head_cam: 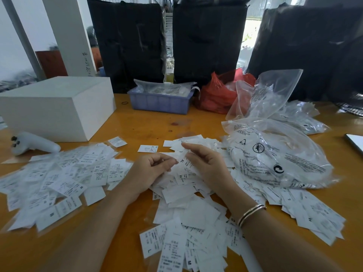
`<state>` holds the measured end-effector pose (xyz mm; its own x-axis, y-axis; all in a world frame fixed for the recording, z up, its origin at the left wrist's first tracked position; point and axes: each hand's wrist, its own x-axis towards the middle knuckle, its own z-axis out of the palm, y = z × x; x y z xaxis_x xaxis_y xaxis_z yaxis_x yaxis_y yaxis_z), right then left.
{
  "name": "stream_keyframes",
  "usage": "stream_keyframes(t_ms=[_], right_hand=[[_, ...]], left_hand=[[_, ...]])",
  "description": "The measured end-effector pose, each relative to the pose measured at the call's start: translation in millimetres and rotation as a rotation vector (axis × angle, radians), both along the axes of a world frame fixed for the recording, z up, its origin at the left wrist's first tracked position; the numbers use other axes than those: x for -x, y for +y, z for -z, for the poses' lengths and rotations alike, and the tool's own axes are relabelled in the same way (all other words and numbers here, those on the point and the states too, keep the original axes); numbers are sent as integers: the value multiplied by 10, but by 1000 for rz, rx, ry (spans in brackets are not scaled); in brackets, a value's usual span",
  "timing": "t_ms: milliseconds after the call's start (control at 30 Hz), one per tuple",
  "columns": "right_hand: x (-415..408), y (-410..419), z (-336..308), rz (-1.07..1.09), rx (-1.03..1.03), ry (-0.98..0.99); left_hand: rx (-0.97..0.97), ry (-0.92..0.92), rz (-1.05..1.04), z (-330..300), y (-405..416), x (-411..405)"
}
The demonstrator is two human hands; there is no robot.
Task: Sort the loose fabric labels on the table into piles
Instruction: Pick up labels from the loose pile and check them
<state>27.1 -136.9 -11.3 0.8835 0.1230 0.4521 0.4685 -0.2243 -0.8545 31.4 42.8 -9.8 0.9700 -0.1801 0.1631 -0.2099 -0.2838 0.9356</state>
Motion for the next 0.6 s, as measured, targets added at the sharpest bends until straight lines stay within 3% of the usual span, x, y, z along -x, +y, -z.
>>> stream_keyframes(t_ms=[267, 600], right_hand=[[-28, -71, -28, 72, -126, 0], [-16, 9, 45, 19, 108, -91]], left_hand=[[-49, 43, 34, -11, 26, -1], [-39, -10, 20, 18, 15, -28]])
